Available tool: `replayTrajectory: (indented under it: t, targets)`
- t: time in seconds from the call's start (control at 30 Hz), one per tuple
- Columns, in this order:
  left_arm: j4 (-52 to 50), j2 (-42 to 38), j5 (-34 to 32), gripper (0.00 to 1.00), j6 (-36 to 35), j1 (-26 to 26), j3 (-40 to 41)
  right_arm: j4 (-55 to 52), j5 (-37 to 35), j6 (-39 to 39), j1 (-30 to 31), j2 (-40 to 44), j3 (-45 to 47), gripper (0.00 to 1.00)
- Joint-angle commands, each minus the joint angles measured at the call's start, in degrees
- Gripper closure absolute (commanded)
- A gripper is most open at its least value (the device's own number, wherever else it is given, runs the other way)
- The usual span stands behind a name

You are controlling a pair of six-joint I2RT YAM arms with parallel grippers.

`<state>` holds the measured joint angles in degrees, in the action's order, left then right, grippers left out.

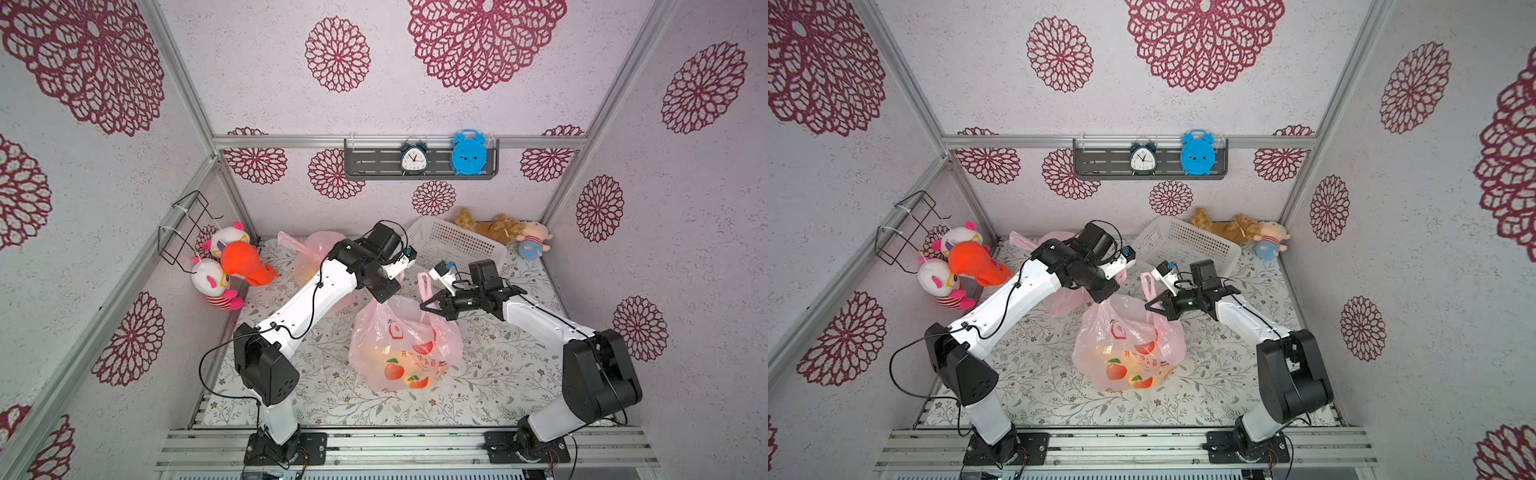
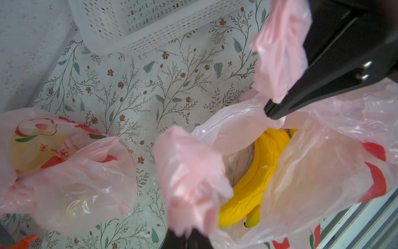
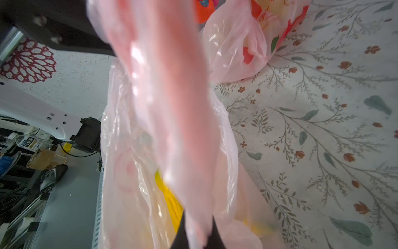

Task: Place the banana into a plastic bag & tie a knot
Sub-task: Cross the plastic bag at the center of the board.

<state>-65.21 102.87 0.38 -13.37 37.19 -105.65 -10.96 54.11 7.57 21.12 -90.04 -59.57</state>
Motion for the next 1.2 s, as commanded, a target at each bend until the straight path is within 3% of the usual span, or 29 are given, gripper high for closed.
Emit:
replayTrajectory:
  t: [0.0,0.37,0.6,0.83,0.87,1.17]
  targets:
    - [4.2,2.0,4.1,1.00,1.5,0.0,3.4,-2.1,-0.4,1.3,0.9,0.5,0.1,1.00]
    - [14.2,2.4,14.5,0.99,2.9,-1.3,6.4,0.2,-5.8,-2.3,1.0,0.3,2.3,1.00]
    - [16.8,-5.8,15.0,0.49,4.6,-2.2,13.4,0.9,-6.6,-3.3,0.8,1.8,2.2,1.00]
    - [24.6,-16.0,16.2,0.12,8.0,-3.8,24.3,1.6,-5.2,-3.7,0.7,2.5,2.0,1.00]
    - [26.0,-17.1,16.1,0.01,8.7,-4.0,25.7,1.6,-5.3,-3.9,0.7,2.6,2.0,1.00]
    - [36.7,-21.8,12.1,0.03,13.7,-4.2,36.9,1.3,-4.9,-4.0,0.7,3.2,1.5,1.00]
